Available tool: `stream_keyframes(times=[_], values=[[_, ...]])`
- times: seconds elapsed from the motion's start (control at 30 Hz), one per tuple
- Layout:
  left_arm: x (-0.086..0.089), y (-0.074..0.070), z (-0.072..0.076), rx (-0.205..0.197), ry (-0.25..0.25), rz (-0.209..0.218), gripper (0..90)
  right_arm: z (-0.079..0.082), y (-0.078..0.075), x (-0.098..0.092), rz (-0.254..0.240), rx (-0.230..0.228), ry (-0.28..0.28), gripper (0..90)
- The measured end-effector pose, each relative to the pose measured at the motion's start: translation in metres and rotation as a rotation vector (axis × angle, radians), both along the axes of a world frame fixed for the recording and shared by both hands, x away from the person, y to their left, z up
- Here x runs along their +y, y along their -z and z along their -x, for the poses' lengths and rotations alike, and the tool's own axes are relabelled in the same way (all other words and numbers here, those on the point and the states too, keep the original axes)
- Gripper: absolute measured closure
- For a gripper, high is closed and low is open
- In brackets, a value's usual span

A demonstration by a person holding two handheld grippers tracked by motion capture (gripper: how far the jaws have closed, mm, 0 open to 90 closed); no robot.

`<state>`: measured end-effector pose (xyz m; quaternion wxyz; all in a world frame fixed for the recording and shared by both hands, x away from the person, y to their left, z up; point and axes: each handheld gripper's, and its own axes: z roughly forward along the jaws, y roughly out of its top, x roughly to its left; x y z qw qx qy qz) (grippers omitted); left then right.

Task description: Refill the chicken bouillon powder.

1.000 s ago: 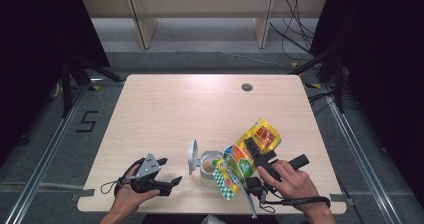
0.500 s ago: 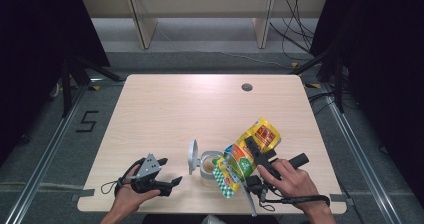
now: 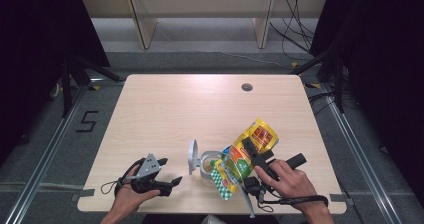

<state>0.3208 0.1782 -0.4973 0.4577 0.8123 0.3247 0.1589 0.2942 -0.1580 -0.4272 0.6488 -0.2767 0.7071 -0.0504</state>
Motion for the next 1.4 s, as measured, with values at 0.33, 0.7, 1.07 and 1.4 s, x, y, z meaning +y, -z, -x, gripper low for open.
stream_keyframes(times=[0.33, 0.7, 1.07, 1.4], values=[[0.001, -0.001, -0.001, -0.015, 0.016, -0.017, 18.3, 0.000, -0.002, -0.010, -0.048, -0.007, 0.014, 45.9], [0.003, -0.002, -0.001, -0.027, 0.017, -0.028, 18.2, 0.005, -0.010, -0.013, 0.013, -0.014, 0.009, 45.9], [0.003, -0.002, -0.001, -0.026, 0.014, -0.029, 18.2, 0.013, -0.010, -0.017, -0.040, -0.006, 0.040, 45.9], [0.002, -0.002, 0.000, -0.018, 0.001, -0.029, 18.3, 0.012, -0.013, -0.019, -0.009, -0.006, 0.027, 46.0]])
